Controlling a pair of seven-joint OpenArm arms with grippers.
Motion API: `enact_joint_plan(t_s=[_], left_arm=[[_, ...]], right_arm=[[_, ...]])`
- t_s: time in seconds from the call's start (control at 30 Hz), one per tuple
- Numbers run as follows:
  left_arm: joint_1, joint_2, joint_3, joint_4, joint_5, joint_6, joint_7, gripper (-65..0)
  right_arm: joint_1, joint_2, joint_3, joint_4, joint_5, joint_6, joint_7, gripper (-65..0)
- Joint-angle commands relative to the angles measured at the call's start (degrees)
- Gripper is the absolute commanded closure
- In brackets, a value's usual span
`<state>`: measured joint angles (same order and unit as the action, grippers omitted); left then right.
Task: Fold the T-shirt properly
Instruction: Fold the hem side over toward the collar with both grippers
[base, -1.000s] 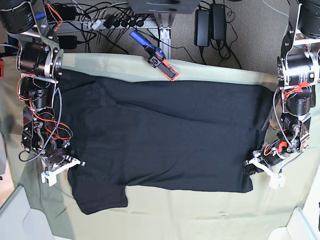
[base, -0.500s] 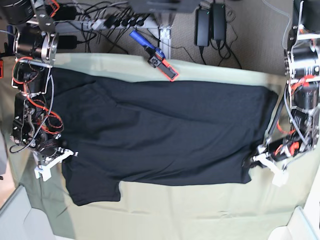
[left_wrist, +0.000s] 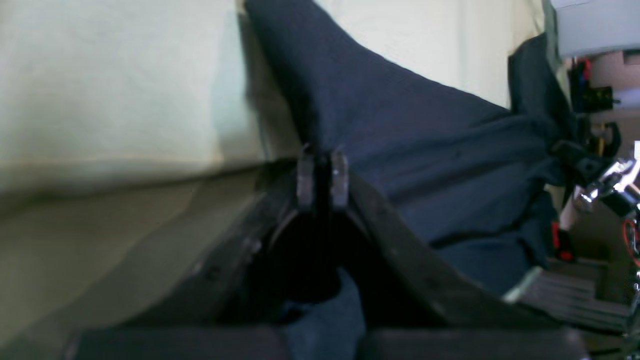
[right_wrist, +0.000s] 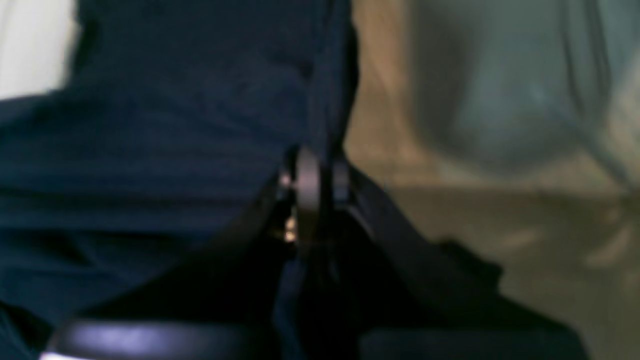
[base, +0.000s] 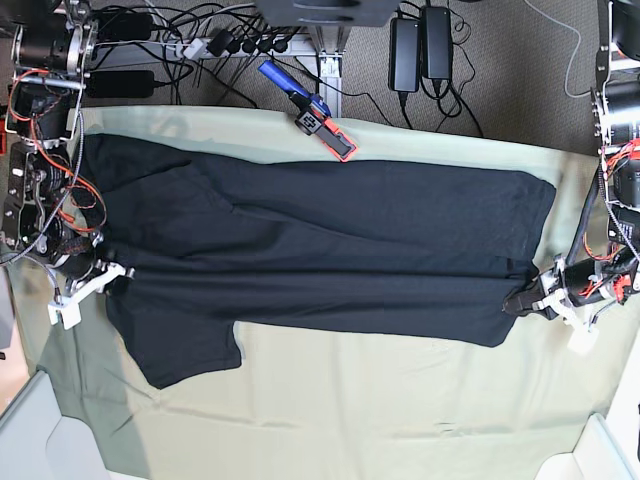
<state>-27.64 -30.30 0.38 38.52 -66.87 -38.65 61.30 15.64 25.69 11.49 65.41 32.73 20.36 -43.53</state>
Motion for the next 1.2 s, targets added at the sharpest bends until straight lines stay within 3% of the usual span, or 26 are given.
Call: enact_joint_plan(t_s=[0.0, 0.13, 0.23, 0.3, 0.47, 0.67, 0.97, 1.17], left_arm=[[-1.53, -1.18, -0.24, 0.92, -1.11, -1.35, -0.50, 0.0], [-1.05, -1.11, -0.22, 0.92, -1.14, -1.35, -0.61, 0.0], [-0.76, -0.98, -0.24, 0.92, -1.53, -1.35, -0.61, 0.0], [-0.72, -0.92, -0.22, 0.92, -1.49, -1.35, -0.61, 0.0], [-0.72, -1.01, -0.24, 0.94, -1.18, -1.35, -0.55, 0.0], [-0.72, -1.01, -0.22, 0.96, -1.05, -1.35, 0.52, 0.0], [-0.59, -1.18, -0.22, 0.96, -1.05, -1.35, 1.75, 0.0], [-0.61, -1.11, -0.22, 0.96, -1.11, -1.35, 1.51, 0.0]], right_arm=[[0.81, 1.14, 0.39, 0.90, -0.90, 3.48, 0.83, 0.0], [-0.59, 1.11, 0.39, 0.83, -2.95, 3.43, 1.11, 0.0], [-0.55, 1.09, 0.50, 0.92, -2.95, 3.43, 1.14, -28.6], [-0.55, 1.07, 1.01, 1.42, -2.91, 3.39, 1.92, -40.9], [1.73, 0.76, 5.49, 2.40, -2.95, 3.37, 5.07, -42.0], [10.29, 0.24, 7.39, -0.07, -5.79, 2.34, 6.54, -42.0], [22.03, -5.11, 7.13, -24.48, -15.98, 2.34, 19.19, -42.0], [22.73, -7.52, 4.66, -31.12, -16.83, 2.49, 20.83, -41.9]])
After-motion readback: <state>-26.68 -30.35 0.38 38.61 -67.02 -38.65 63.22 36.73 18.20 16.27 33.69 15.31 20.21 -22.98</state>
